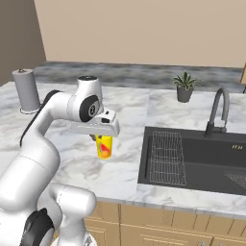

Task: Pick the cup and bowl from the counter and place them on the counter next to the sink.

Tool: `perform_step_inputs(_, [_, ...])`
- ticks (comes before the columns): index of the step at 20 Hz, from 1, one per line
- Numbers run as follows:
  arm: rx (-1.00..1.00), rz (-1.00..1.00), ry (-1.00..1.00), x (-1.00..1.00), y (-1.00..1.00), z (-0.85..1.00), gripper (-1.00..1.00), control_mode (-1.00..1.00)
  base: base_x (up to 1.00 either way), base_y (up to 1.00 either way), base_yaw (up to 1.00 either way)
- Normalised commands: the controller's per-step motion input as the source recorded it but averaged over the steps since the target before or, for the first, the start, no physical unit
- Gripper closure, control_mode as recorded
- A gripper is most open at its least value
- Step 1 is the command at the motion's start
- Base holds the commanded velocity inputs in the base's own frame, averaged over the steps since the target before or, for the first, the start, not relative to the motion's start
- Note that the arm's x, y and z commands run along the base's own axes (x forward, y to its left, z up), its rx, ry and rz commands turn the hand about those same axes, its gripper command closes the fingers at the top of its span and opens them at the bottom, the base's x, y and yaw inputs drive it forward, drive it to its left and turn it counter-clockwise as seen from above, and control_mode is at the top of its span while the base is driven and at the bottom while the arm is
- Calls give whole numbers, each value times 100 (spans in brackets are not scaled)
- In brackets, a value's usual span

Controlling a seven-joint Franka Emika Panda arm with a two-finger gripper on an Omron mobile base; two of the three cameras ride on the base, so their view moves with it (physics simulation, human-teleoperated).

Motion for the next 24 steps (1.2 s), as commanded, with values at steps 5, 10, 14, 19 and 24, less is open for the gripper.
perform_step_inputs(5, [0,-2,0,5,-8,-38,100,-100,0,0,0])
perform_step_inputs(10, [-1,-1,0,28,-6,-10,100,-100,0,0,0])
perform_step_inputs(14, [-2,-1,0,29,-16,0,100,-100,0,0,0])
perform_step_inputs(19, [-1,0,3,27,-17,-3,100,-100,0,0,0])
perform_step_inputs(24, [0,0,7,14,-13,-17,100,-100,0,0,0])
